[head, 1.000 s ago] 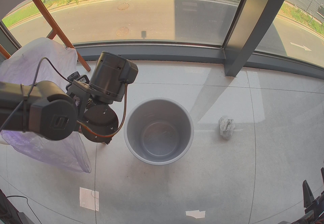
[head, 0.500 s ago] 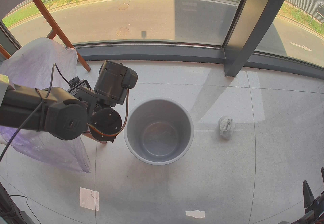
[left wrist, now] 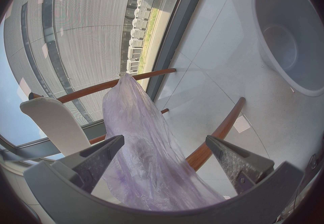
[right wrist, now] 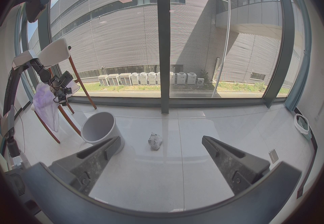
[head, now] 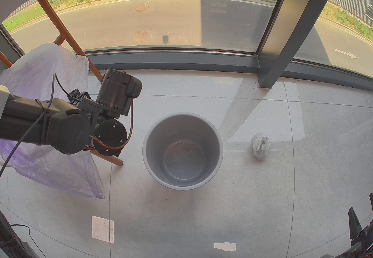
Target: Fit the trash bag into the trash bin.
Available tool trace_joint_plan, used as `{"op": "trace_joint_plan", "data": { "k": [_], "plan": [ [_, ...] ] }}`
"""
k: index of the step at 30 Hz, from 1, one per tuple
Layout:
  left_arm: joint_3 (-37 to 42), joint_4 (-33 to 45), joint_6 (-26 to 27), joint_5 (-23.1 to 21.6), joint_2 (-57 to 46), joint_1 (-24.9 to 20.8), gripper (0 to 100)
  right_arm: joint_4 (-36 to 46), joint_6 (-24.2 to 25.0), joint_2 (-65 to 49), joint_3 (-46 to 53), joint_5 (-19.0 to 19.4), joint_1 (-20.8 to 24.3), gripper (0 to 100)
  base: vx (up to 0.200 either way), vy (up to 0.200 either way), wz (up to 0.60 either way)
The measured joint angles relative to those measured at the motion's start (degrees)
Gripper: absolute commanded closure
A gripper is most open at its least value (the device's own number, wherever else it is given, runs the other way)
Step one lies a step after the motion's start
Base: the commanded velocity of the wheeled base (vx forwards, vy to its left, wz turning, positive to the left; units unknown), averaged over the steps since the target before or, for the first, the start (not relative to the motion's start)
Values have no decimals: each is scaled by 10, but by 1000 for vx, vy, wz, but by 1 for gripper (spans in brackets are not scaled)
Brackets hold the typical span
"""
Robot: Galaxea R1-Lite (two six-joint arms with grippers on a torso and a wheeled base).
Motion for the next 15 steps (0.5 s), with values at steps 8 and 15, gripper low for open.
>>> {"op": "trace_joint_plan", "data": {
  "k": [8,15],
  "plan": [
    [-1,0,0,0,-2,6,100,0,0,0,0,0,0,0,0,0,0],
    [-4,0,1,1,-3,13,100,0,0,0,0,0,0,0,0,0,0]
  ]
}}
